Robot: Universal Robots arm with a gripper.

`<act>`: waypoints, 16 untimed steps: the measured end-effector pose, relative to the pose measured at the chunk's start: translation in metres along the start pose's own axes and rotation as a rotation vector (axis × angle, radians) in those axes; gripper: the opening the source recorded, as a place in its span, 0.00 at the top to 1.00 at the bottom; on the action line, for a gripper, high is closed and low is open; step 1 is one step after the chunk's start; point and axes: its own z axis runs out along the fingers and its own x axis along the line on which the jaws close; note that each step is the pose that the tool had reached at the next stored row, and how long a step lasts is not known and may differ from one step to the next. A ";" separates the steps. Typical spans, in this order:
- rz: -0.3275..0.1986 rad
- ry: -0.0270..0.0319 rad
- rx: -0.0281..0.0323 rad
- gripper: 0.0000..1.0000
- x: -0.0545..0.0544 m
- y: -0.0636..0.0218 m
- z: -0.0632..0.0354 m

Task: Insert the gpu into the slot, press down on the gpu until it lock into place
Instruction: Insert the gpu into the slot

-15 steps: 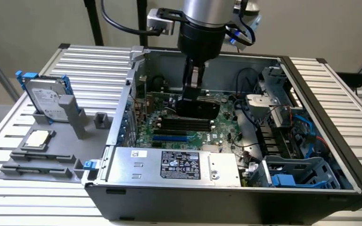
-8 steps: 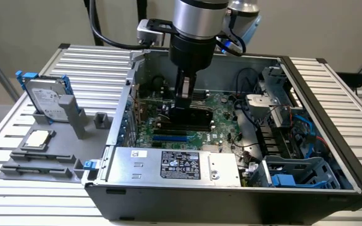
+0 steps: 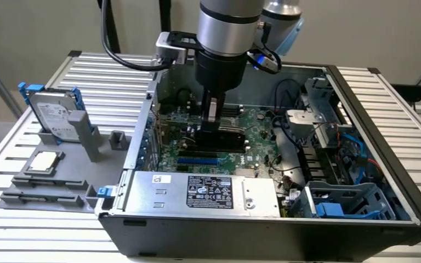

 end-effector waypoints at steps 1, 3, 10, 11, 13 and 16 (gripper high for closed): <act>0.000 -0.0007 0.0002 0.74 0.000 0.0007 0.0018; 0.000 -0.0024 0.0012 0.74 0.001 0.0013 0.0055; 0.000 -0.0051 0.0043 0.74 0.001 0.0055 0.0185; 0.000 -0.0053 0.0045 0.74 0.001 0.0056 0.0203; -0.001 -0.0057 0.0045 0.74 0.001 0.0055 0.0231; -0.001 -0.0065 0.0044 0.74 0.002 0.0052 0.0282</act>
